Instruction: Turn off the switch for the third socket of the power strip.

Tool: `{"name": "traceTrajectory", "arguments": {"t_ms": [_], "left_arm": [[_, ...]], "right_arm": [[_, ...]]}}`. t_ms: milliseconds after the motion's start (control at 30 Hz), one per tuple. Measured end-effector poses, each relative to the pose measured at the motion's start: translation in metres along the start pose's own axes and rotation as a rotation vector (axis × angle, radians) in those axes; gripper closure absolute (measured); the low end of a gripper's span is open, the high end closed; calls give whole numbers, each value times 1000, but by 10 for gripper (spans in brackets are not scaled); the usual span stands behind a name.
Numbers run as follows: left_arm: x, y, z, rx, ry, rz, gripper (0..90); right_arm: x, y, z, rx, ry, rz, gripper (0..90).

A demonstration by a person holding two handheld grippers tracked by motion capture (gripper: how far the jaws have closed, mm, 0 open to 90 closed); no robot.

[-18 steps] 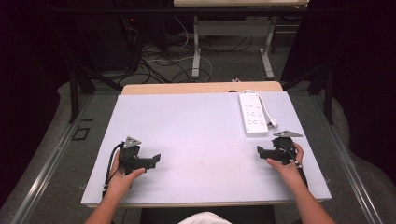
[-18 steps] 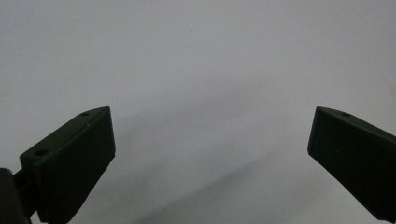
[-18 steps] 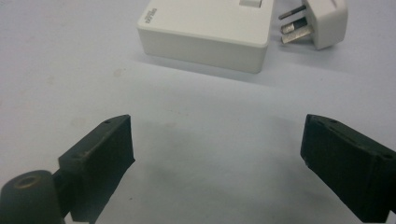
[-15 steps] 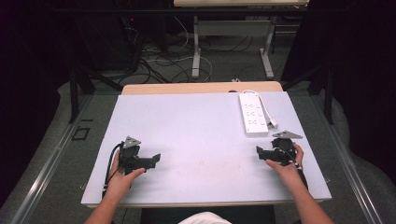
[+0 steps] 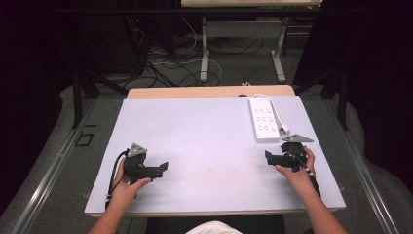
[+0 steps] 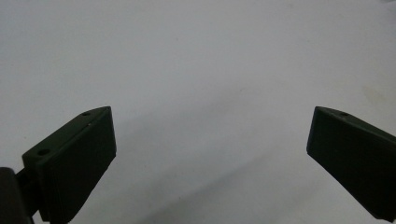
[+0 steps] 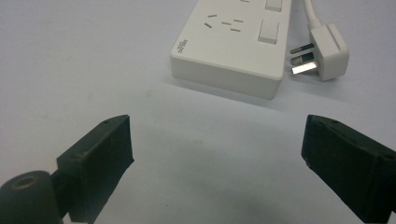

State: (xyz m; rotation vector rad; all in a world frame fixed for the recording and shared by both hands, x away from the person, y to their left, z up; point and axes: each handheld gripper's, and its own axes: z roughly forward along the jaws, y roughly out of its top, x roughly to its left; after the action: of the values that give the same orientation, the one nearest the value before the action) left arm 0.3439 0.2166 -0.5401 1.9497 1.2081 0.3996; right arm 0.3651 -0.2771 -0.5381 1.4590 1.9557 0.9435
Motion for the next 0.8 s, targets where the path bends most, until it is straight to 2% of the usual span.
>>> {"name": "traceTrajectory", "arguments": {"t_ms": [133, 200, 267, 467, 800], "left_arm": [[-2, -1, -2, 5, -2, -8, 16], [-2, -1, -2, 3, 0, 1, 16], [-2, -2, -2, -4, 2, -10, 16], [-1, -3, -4, -8, 3, -2, 16], [0, -3, -6, -21, 6, -35, 22]], "right_arm": [[2, 3, -2, 7, 8, 2, 83], [3, 5, -3, 18, 19, 9, 88], [3, 7, -3, 25, 25, 13, 103], [1, 13, -4, 48, 51, 26, 145], [-7, 32, -6, 75, 60, 16, 152]]}}
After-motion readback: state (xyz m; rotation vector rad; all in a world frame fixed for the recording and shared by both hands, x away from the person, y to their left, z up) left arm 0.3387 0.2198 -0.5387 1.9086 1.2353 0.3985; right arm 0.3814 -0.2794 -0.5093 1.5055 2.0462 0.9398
